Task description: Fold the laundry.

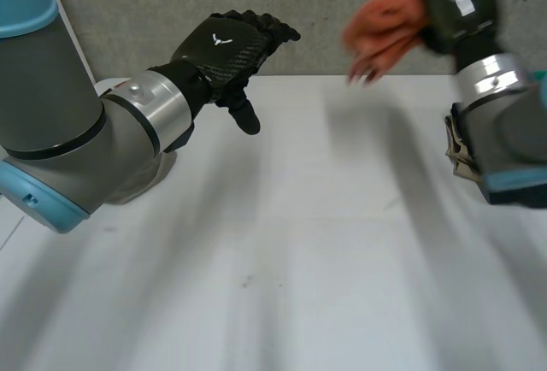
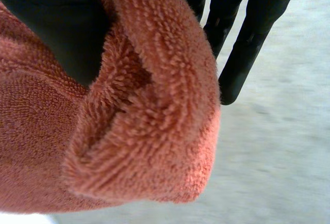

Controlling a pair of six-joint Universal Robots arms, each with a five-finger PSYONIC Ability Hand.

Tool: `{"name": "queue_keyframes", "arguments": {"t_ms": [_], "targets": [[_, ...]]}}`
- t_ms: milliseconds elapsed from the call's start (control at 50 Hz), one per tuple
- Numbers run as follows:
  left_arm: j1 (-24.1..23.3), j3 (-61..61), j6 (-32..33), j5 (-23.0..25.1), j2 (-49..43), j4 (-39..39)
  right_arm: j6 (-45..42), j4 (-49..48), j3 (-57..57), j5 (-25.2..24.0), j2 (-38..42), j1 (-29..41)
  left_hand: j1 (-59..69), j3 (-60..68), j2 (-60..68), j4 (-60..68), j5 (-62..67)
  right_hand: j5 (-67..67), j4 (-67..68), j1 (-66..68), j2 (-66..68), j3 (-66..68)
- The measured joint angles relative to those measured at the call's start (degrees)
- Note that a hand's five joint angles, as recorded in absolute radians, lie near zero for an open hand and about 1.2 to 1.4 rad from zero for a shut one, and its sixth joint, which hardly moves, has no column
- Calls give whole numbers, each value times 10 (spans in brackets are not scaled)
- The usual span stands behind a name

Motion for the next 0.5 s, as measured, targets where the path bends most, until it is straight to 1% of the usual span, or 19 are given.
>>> {"name": "queue_keyframes", "arguments": {"t_ms": [120, 160, 220, 240, 260, 320, 400, 420, 440, 460, 480, 500], "targets": [[-2, -6, 0, 0, 1, 3, 29, -35, -52, -6, 25, -123, 0, 0, 0, 0, 0, 0, 1, 0, 0, 3], [-4, -9, 0, 0, 1, 3, 31, -38, -61, -10, 37, -148, 0, 0, 0, 0, 0, 0, 1, 0, 0, 3], [-5, -13, 0, 0, 0, 3, 33, -43, -75, -30, 69, -200, 0, 0, 0, 0, 0, 0, 2, 0, 0, 7], [-6, -14, 0, 0, -1, 3, 33, -43, -78, -44, 84, -219, 0, 0, 0, 0, 0, 0, 2, 0, 0, 7], [-6, -14, 0, 0, -1, 3, 33, -43, -79, -48, 88, -223, 0, 0, 0, 0, 0, 0, 2, 0, 0, 7], [-7, -17, 0, 0, -4, 3, 33, -40, -82, -107, 135, -269, 0, 0, 0, 0, 0, 0, 2, 0, 0, 7], [-8, -18, 1, 0, -7, 3, 32, -37, -75, -153, 165, -295, 0, 0, 0, 0, 0, 0, 2, 0, 0, 7], [-9, -19, 1, 0, -8, 3, 30, -34, -65, -183, 182, -312, 0, 0, 0, 0, 0, 1, 2, 0, 0, 7], [-10, -19, 1, 0, -8, 3, 29, -34, -60, -192, 186, -318, 0, 0, 0, 0, 0, 0, 2, 0, 0, 7], [-10, -19, 1, 0, -9, 3, 28, -33, -55, -199, 189, -323, 0, 0, 0, 0, 0, -13, -26, -15, -26, -20], [-11, -19, 1, 0, -9, 3, 28, -31, -49, -205, 190, -330, 0, 0, 0, 0, 0, -90, -110, -78, -111, -104], [-11, -19, 1, 0, -10, 3, 27, -29, -42, -209, 189, -336, 0, 0, 0, 0, 0, -135, -155, -123, -158, -149]]}}
